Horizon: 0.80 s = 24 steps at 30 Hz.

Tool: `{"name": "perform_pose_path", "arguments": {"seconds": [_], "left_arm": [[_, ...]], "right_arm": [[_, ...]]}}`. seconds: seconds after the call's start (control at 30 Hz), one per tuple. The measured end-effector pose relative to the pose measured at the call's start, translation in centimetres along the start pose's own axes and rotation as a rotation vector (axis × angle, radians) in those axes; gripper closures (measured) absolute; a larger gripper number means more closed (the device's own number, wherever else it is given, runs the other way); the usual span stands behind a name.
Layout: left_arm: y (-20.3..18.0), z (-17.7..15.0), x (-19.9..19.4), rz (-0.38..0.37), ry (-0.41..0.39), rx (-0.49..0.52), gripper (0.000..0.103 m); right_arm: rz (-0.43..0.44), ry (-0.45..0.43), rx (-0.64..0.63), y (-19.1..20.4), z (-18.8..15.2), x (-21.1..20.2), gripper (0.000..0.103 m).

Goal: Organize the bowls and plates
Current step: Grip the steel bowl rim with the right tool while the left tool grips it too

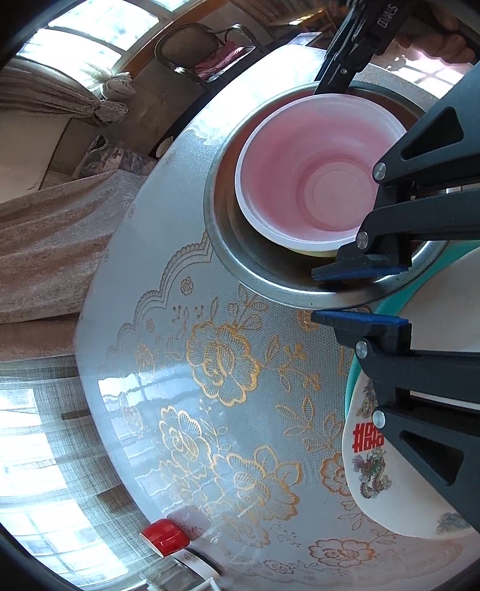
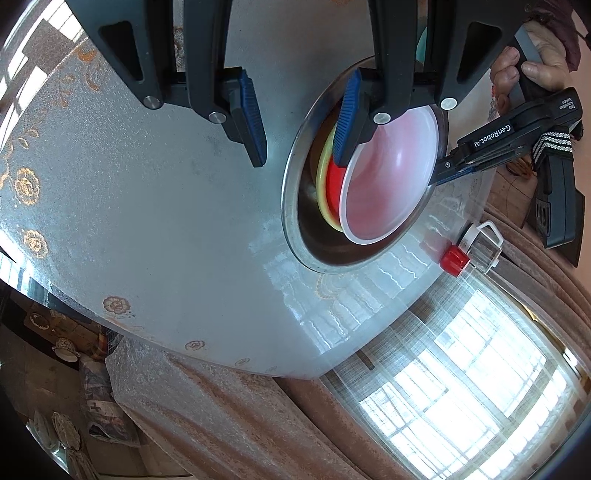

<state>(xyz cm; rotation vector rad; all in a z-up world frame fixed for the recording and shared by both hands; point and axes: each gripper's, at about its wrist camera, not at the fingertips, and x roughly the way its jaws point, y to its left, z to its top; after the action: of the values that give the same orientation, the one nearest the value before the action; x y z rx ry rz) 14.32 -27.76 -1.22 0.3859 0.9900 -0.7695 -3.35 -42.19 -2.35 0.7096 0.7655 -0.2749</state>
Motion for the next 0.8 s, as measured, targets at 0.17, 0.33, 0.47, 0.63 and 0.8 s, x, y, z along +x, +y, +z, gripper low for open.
{"name": "perform_pose_path", "arguments": {"seconds": [0.17,0.33,0.47,0.63,0.8], "left_arm": [[0.0,0.1,0.3,0.001,-0.003,-0.002,0.087],[-0.2,0.5,0.7,0.009,-0.004,-0.002,0.087],[-0.4,0.6,1.1,0.016,-0.003,0.001,0.085],[-0.4,1.0,1.6,0.011,0.010,-0.015,0.084],[-0.2,1.9,2.4,-0.012,0.029,-0.034,0.082]], "right_arm": [[0.007,0.004,0.010,-0.2,0.2,0.1,0.065],[0.004,0.012,-0.002,-0.1,0.0,-0.1,0.065],[0.002,0.017,-0.015,0.0,-0.1,-0.3,0.065],[-0.007,0.009,-0.037,0.1,0.1,-0.3,0.069],[-0.040,-0.012,-0.068,0.8,0.4,-0.3,0.082]]}}
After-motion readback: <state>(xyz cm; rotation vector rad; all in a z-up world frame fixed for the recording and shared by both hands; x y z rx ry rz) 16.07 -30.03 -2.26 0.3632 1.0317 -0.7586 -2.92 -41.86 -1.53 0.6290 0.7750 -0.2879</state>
